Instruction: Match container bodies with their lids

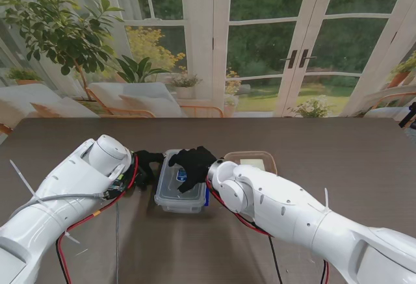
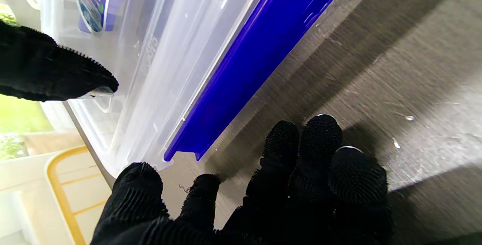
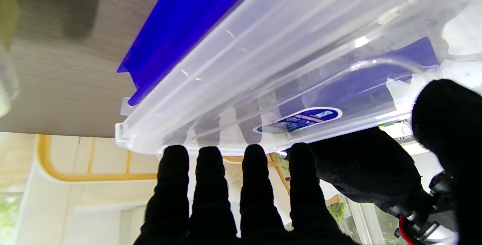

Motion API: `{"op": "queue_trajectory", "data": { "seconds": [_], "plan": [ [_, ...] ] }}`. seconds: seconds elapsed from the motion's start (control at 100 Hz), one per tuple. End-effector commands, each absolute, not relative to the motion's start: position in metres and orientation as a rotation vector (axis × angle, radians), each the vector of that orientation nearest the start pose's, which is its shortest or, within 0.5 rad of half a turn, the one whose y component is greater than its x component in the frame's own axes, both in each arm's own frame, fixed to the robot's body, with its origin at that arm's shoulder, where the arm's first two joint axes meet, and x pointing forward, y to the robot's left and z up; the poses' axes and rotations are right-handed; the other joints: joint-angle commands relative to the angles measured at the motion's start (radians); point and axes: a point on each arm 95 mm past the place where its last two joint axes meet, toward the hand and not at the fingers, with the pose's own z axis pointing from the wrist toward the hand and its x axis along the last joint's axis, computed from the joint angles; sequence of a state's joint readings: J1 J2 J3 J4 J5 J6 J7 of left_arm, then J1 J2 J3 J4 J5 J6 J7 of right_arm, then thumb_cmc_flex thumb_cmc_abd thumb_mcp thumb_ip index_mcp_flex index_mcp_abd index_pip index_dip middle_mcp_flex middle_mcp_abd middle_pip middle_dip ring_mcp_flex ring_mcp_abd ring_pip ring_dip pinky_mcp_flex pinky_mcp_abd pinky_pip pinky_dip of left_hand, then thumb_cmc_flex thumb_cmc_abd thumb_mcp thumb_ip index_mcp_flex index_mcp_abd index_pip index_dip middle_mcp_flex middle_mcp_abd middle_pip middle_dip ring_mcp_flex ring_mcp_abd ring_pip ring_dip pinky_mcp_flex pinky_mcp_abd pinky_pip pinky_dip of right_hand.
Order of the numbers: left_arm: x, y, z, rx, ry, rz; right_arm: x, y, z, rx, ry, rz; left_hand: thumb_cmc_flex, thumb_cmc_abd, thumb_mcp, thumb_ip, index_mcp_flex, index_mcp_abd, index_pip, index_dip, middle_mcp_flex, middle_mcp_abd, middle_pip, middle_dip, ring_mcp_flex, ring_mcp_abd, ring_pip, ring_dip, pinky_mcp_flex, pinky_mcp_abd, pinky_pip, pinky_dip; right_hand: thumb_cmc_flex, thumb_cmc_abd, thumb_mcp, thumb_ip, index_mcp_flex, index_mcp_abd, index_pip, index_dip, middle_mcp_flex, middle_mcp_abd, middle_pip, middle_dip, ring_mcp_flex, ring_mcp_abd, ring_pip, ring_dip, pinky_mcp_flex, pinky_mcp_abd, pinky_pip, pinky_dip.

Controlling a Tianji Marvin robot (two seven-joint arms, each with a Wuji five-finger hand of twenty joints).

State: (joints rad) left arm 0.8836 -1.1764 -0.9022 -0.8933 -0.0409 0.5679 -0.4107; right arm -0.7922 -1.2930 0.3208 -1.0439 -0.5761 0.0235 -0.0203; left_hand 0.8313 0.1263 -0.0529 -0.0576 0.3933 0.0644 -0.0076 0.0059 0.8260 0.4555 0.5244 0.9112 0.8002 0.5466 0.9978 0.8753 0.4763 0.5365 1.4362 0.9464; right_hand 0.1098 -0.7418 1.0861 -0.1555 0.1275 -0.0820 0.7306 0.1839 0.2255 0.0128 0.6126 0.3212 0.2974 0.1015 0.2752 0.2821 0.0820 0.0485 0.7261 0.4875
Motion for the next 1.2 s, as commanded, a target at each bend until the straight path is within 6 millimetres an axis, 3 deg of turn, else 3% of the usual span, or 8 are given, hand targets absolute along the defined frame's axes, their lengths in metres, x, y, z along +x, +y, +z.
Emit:
{"op": "queue_trajectory", "data": {
  "seconds": [0.0, 0.3, 0.68, 0.98, 1.19],
  "plan": [
    [0.536, 0.019, -0.359, -2.713, 1.105, -0.998, 0.485, 0.186, -0.351, 1.058, 2.04, 1.491, 0.049, -0.042, 0.025, 0.017, 0.027, -0.045, 0.004, 0.009, 0.008, -0.003, 0.022, 0.001, 0.027, 0.033, 0.044, -0.002, 0.019, -0.021, 0.025, -0.014, -0.003, 0.017, -0.029, -0.003, -0.015, -0.007, -0.003, 0.006, -0.021, -0.012, -0.003, 0.006, 0.069, -0.018, 0.119, 0.039, -0.128, -0.005, 0.005, -0.005],
    [0.538, 0.015, -0.362, -2.773, 1.131, -0.981, 0.485, 0.185, -0.351, 1.065, 2.038, 1.49, 0.045, -0.034, 0.023, 0.017, 0.125, -0.058, 0.016, 0.034, 0.011, -0.007, 0.063, 0.041, 0.032, 0.019, 0.059, 0.001, 0.02, -0.033, 0.033, -0.02, -0.003, 0.018, -0.029, -0.003, -0.015, -0.007, -0.003, 0.006, -0.022, -0.011, -0.003, 0.006, 0.069, -0.018, 0.119, 0.039, -0.128, -0.006, 0.005, -0.005],
    [0.528, 0.016, -0.364, -2.862, 1.079, -0.966, 0.485, 0.186, -0.352, 1.066, 2.036, 1.5, 0.027, -0.02, 0.019, 0.016, 0.298, 0.025, 0.1, 0.087, -0.013, -0.011, 0.105, 0.1, 0.018, -0.001, 0.075, 0.009, 0.007, -0.058, 0.033, -0.026, -0.003, 0.017, -0.028, -0.003, -0.015, -0.007, -0.002, 0.006, -0.022, -0.01, -0.003, 0.006, 0.069, -0.016, 0.119, 0.039, -0.127, -0.006, 0.005, -0.004],
    [0.522, 0.018, -0.365, -2.944, 1.005, -0.964, 0.484, 0.189, -0.354, 1.064, 2.04, 1.505, 0.015, -0.01, 0.02, 0.016, 0.341, 0.058, 0.147, 0.126, -0.064, -0.014, 0.095, 0.104, -0.036, -0.011, 0.062, 0.014, -0.051, -0.094, 0.013, -0.02, -0.003, 0.019, -0.029, -0.002, -0.016, -0.007, -0.002, 0.006, -0.022, -0.01, -0.002, 0.006, 0.069, -0.019, 0.119, 0.039, -0.128, -0.007, 0.005, -0.004],
    [0.517, 0.021, -0.362, -3.045, 0.838, -1.013, 0.483, 0.19, -0.354, 1.065, 2.042, 1.504, 0.027, -0.006, 0.019, 0.014, 0.327, 0.054, 0.146, 0.154, -0.087, -0.006, 0.0, 0.025, -0.109, 0.02, -0.016, 0.002, -0.137, -0.102, -0.038, 0.011, -0.001, 0.02, -0.031, -0.002, -0.016, -0.008, -0.002, 0.006, -0.023, -0.008, -0.002, 0.006, 0.069, -0.017, 0.119, 0.039, -0.128, -0.006, 0.005, -0.004]
  ]
}}
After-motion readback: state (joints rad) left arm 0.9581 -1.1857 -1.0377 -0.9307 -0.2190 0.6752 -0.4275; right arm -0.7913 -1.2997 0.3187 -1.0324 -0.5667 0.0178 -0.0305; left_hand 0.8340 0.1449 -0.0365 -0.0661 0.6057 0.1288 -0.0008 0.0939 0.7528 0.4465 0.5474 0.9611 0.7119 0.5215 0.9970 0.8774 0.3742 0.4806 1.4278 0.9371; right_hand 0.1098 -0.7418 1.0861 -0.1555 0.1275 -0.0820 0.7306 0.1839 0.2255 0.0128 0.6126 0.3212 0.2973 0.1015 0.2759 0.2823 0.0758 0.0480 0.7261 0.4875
